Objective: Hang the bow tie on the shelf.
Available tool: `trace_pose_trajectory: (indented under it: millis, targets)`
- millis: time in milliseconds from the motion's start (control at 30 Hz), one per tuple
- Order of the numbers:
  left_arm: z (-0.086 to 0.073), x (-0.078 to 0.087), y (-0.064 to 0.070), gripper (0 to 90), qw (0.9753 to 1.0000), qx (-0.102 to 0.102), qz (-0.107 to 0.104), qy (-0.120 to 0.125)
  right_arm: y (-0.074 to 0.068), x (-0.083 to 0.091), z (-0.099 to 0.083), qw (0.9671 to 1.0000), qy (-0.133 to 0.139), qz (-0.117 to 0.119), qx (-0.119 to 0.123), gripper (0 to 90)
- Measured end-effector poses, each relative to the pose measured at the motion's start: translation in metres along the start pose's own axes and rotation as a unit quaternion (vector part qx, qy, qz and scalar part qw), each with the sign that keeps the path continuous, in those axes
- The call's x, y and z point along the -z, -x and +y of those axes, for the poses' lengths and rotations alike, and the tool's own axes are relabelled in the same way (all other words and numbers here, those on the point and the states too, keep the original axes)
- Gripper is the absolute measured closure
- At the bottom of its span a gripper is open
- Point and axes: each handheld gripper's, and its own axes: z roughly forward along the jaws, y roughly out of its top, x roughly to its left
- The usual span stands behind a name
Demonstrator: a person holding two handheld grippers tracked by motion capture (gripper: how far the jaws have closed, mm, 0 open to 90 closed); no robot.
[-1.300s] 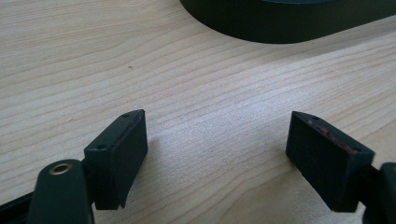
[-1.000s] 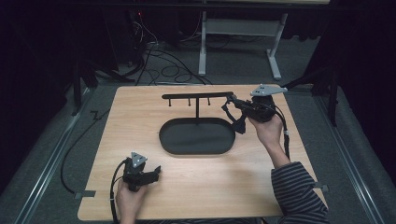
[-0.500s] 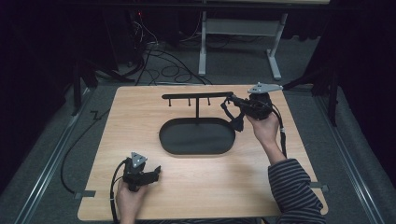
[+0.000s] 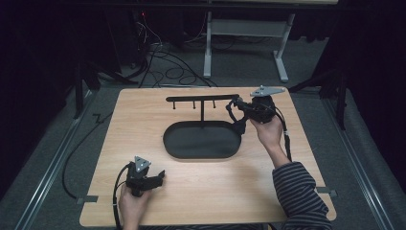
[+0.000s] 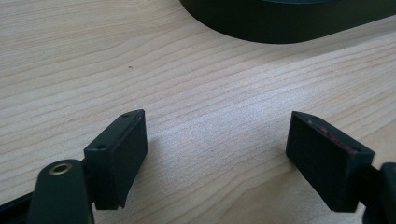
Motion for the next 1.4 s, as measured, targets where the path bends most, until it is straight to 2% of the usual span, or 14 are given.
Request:
trace_pose_trajectory:
  millis: [400, 500, 767, 1133, 1400]
  targets:
    - [0.000, 0.000, 0.000, 21.0, 1.0000, 0.000, 0.000, 0.000, 0.003, -0.006, -0.001, 0.9999, 0.004, -0.011, -0.004, 89.2]
    - [0.000, 0.000, 0.000, 21.0, 1.0000, 0.000, 0.000, 0.000, 0.005, -0.010, -0.002, 0.9998, 0.000, -0.011, -0.016, 88.0]
    - [0.000, 0.000, 0.000, 21.0, 1.0000, 0.000, 0.000, 0.000, 0.004, -0.010, -0.002, 0.9998, -0.001, -0.012, -0.014, 87.2]
    - [0.000, 0.000, 0.000, 20.9, 1.0000, 0.000, 0.000, 0.000, 0.009, -0.008, -0.004, 0.9996, -0.004, -0.011, -0.025, 77.5]
    - [0.000, 0.000, 0.000, 21.0, 1.0000, 0.000, 0.000, 0.000, 0.012, -0.012, -0.005, 0.9993, -0.001, -0.014, -0.036, 77.9]
